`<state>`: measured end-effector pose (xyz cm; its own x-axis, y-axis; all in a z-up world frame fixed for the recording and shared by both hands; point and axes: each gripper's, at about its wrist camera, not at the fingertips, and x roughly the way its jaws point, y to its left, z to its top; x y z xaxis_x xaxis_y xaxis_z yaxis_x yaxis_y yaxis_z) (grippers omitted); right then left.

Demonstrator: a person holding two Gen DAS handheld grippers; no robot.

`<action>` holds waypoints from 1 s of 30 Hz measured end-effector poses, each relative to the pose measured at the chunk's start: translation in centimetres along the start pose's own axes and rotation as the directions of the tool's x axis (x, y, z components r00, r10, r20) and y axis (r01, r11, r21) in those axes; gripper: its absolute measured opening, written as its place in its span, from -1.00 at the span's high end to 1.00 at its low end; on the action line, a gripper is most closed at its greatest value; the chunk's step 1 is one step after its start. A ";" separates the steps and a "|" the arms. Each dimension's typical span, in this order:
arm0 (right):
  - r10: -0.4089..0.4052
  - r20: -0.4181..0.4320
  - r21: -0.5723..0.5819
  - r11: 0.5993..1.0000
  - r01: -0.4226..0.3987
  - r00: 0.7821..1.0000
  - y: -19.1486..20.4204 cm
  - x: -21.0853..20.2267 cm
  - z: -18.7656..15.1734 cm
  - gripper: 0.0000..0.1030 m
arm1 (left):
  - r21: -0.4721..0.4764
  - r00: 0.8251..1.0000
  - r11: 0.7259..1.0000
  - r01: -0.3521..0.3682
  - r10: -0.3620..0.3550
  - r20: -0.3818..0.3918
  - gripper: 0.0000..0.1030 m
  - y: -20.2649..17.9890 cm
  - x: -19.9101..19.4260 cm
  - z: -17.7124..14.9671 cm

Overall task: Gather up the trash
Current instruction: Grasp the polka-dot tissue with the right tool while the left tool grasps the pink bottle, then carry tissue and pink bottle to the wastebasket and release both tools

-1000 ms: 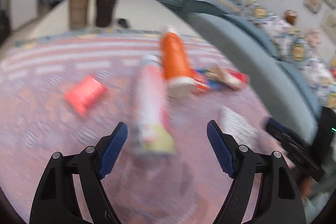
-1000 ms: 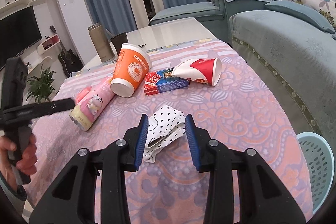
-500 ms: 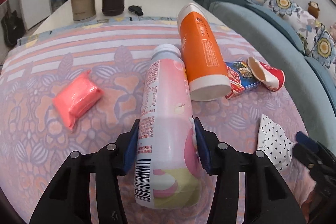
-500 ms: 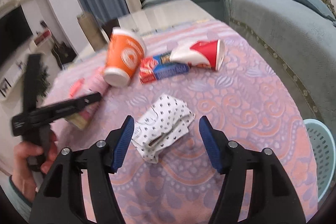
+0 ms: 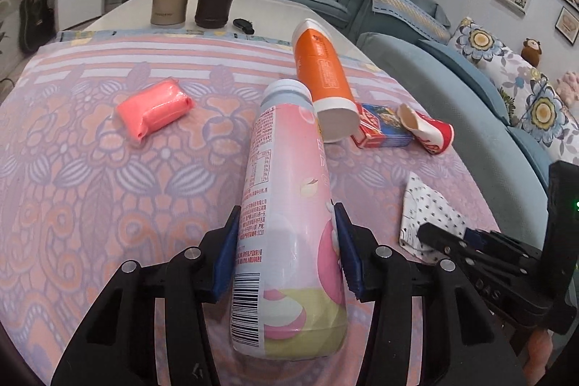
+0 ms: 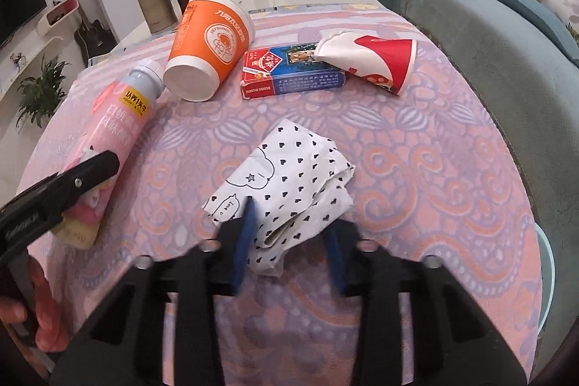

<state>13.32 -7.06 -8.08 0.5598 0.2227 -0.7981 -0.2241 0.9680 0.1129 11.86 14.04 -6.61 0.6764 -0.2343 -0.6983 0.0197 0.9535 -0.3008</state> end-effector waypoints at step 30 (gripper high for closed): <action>-0.245 0.340 0.281 0.948 0.151 0.908 -16.0 -18.1 -4.7 0.95 | 0.225 0.911 0.903 0.367 -0.398 0.113 0.09 -20.5 -6.1 -0.6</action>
<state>3.08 -27.13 1.77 0.8344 0.0040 -0.5511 0.0965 0.9835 0.1533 6.92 -4.22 3.47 0.6909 -0.5713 -0.4430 0.4313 0.8175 -0.3817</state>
